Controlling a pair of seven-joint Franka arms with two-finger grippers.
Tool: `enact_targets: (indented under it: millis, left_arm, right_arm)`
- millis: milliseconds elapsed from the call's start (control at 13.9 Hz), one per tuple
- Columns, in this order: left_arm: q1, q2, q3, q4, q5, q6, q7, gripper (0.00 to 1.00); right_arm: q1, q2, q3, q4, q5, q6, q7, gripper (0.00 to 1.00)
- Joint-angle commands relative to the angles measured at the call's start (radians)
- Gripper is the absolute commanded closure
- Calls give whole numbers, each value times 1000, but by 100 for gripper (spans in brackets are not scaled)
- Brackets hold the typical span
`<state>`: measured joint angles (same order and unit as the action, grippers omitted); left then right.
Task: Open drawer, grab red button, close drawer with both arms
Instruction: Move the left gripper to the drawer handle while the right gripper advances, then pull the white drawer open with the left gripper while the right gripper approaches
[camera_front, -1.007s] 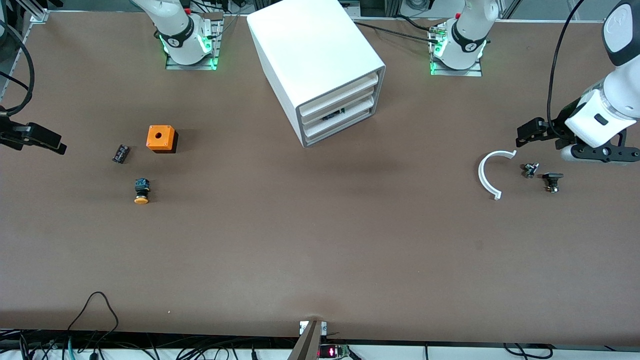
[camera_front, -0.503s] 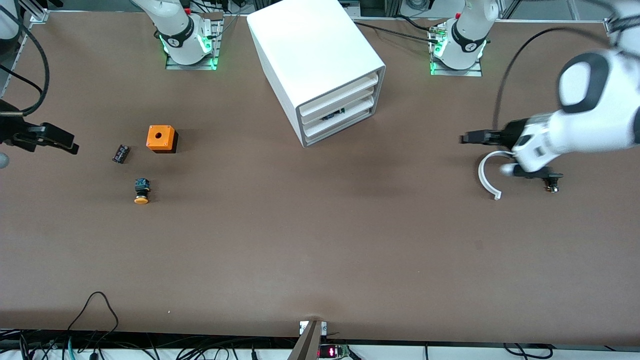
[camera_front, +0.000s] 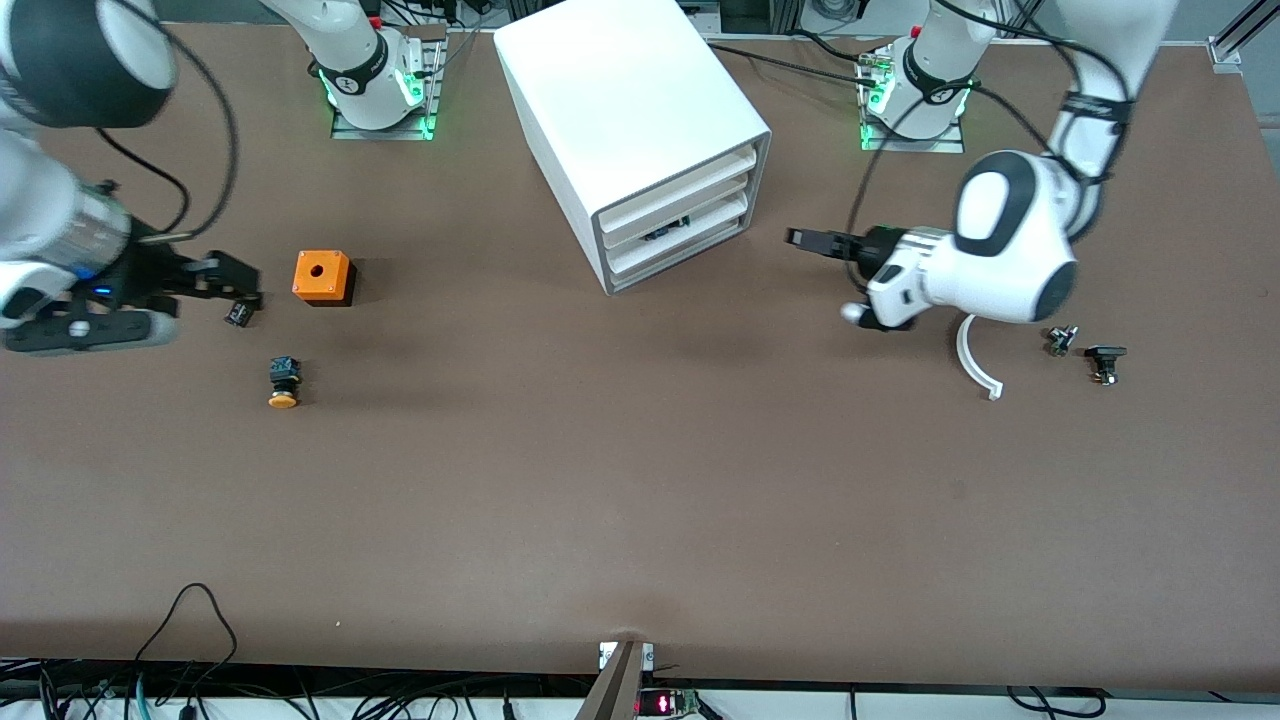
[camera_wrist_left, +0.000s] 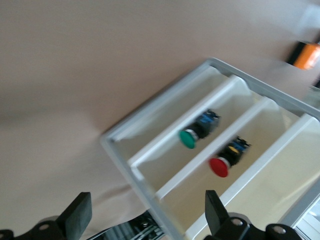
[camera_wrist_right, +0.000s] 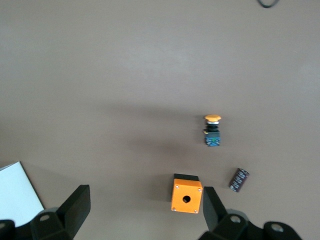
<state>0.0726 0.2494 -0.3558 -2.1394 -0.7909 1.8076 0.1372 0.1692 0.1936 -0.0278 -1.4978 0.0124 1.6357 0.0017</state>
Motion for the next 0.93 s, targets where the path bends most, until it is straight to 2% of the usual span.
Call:
enact_targets:
  millis: [0,144,288,503,575,791,863]
  left_arm:
    - [-49,42,6,-82,-144,47,166,0]
    - [-95,68,1,-115,-215,94,203,0]
    - [-100,80,-46,-134,-229,137,220,1]
    - [-116,88,-69,-142,-277,144,225,5]
    - [-125,88,-78,-143,-277,154,225,11]
    - [-131,100,-100,-152,-278,188,225,17]
    - [-138,102,-101,-154,-284,196,225,26]
  right_arm:
    - [45,1,-4,2,-6,9,6,0]
    - [70,1,-4,2,-6,32,6,0]
    - [96,1,-4,2,3,33,6,0]
    - [134,3,-4,4,-2,33,3,0]
    - [150,4,-4,4,-5,35,4,0]
    - [182,7,-4,7,-2,47,3,0]
    - [184,7,-4,7,4,62,3,0]
